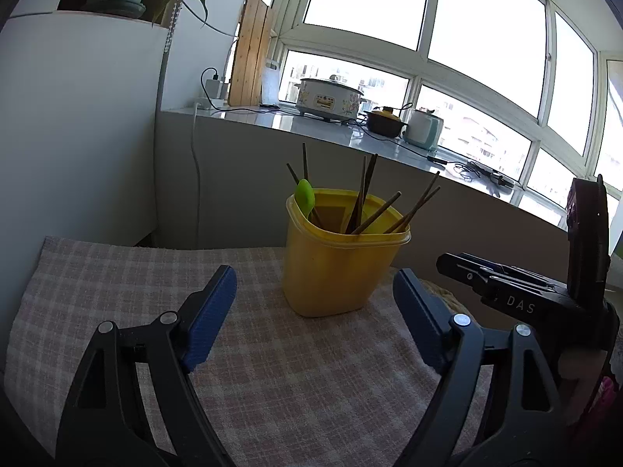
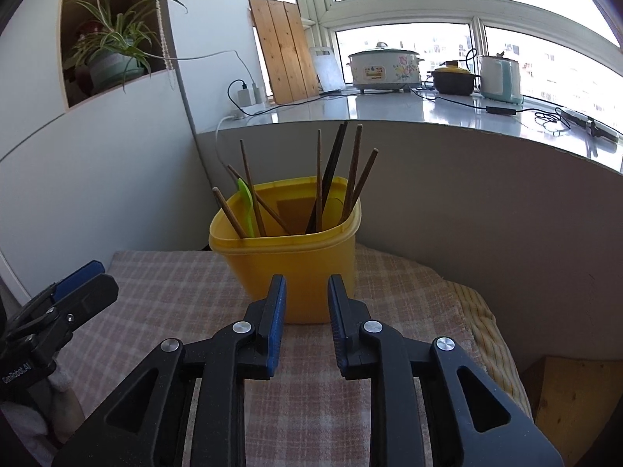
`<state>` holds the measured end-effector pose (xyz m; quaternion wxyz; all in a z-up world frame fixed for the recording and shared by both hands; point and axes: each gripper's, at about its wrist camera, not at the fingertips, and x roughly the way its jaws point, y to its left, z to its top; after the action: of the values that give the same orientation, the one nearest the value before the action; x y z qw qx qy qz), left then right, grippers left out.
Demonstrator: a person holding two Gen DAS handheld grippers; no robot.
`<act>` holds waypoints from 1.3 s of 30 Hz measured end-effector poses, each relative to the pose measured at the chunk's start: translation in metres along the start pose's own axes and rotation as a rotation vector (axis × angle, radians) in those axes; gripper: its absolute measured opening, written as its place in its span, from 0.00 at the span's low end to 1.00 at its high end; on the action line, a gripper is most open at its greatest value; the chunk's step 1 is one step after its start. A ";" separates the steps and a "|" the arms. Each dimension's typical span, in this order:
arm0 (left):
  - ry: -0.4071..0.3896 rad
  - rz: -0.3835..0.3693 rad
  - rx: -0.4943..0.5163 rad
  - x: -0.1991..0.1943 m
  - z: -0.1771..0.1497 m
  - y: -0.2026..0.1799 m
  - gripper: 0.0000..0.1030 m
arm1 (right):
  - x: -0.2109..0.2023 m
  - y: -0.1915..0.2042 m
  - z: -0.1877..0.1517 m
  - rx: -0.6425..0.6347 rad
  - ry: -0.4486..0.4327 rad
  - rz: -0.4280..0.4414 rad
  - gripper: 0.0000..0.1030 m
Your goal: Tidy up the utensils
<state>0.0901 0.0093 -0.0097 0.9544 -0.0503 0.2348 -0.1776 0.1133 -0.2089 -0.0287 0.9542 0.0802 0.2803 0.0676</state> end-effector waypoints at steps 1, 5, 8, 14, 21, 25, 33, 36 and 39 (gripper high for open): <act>0.000 0.007 0.006 -0.002 -0.001 -0.001 0.87 | -0.002 -0.001 -0.001 0.003 -0.005 -0.008 0.36; -0.001 0.037 0.029 -0.008 -0.004 -0.006 0.99 | -0.010 0.001 -0.005 -0.029 -0.026 -0.040 0.60; 0.007 0.074 0.040 -0.009 -0.006 -0.008 1.00 | -0.015 0.003 -0.008 -0.048 -0.038 -0.065 0.72; 0.050 0.141 0.047 -0.003 -0.013 -0.010 1.00 | -0.017 0.003 -0.014 -0.059 -0.038 -0.093 0.79; 0.054 0.198 0.100 -0.002 -0.017 -0.017 1.00 | -0.017 -0.006 -0.017 -0.030 -0.036 -0.115 0.80; 0.057 0.215 0.118 -0.001 -0.019 -0.021 1.00 | -0.017 -0.010 -0.019 -0.018 -0.033 -0.124 0.81; 0.063 0.251 0.122 0.003 -0.018 -0.019 1.00 | -0.011 -0.016 -0.019 0.005 -0.020 -0.130 0.83; 0.071 0.264 0.127 0.006 -0.018 -0.019 1.00 | -0.010 -0.015 -0.018 0.003 -0.021 -0.129 0.83; 0.078 0.284 0.131 0.009 -0.018 -0.019 1.00 | -0.010 -0.014 -0.018 -0.003 -0.021 -0.128 0.83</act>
<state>0.0830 -0.0120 -0.0262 0.9613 0.0525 0.2642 -0.0577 0.0964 -0.2222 -0.0416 0.9596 0.0615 0.2746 0.0060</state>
